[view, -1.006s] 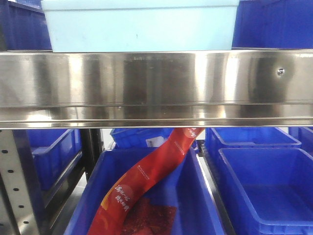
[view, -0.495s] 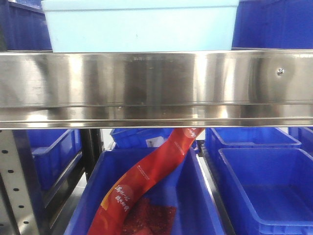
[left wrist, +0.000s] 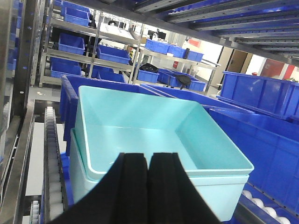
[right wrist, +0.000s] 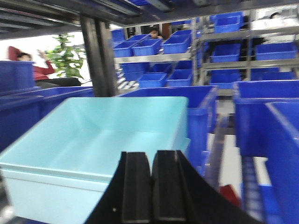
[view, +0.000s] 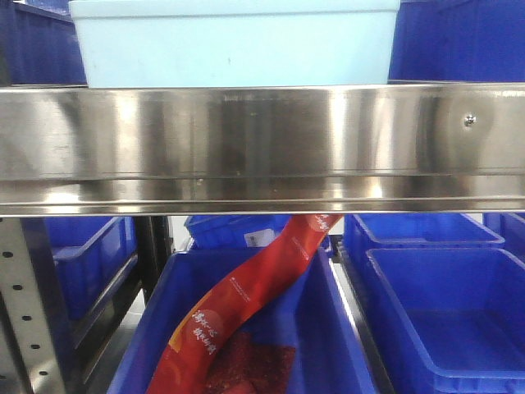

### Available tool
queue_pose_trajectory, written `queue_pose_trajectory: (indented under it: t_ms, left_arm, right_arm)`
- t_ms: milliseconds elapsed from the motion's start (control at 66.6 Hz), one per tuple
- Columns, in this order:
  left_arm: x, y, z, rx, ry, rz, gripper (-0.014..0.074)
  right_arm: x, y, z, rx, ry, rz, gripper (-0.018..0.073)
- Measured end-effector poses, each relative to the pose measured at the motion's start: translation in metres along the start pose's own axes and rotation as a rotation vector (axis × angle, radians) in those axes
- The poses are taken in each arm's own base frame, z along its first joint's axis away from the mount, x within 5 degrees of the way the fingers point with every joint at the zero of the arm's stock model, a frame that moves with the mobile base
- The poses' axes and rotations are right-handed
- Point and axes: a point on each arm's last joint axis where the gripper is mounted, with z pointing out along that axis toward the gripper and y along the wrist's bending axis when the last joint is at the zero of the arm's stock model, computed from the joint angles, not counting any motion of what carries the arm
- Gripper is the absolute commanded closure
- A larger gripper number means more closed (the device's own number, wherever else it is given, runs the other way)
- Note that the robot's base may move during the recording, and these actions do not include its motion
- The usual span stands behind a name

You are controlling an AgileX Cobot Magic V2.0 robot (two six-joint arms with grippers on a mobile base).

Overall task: Move two blue bins to right shelf middle
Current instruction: 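Withdraw both grippers back from the placed teal bin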

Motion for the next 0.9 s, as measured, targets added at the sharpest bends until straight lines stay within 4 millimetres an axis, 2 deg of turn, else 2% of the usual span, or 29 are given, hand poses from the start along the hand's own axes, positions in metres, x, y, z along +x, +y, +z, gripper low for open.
queue_pose_trajectory:
  t_ms: [120, 285, 571, 751, 901]
  left_arm:
    - [0.0, 0.0, 0.0, 0.0, 0.0, 0.0, 0.0707]
    - [0.0, 0.0, 0.0, 0.0, 0.0, 0.0, 0.0707]
    - [0.0, 0.0, 0.0, 0.0, 0.0, 0.0, 0.0707]
    - [0.0, 0.0, 0.0, 0.0, 0.0, 0.0, 0.0707]
    - [0.0, 0.0, 0.0, 0.0, 0.0, 0.0, 0.0707]
  right_arm:
    - [0.027, -0.015, -0.016, 0.096, 0.029, -0.123, 0.0723]
    - [0.071, -0.031, -0.044, 0.215, 0.073, -0.172, 0.0723]
    - [0.138, -0.038, -0.084, 0.303, 0.074, -0.165, 0.0723]
    - [0.171, -0.038, -0.098, 0.302, 0.044, -0.155, 0.0723]
    - [0.176, -0.039, -0.1, 0.302, 0.036, -0.152, 0.0723]
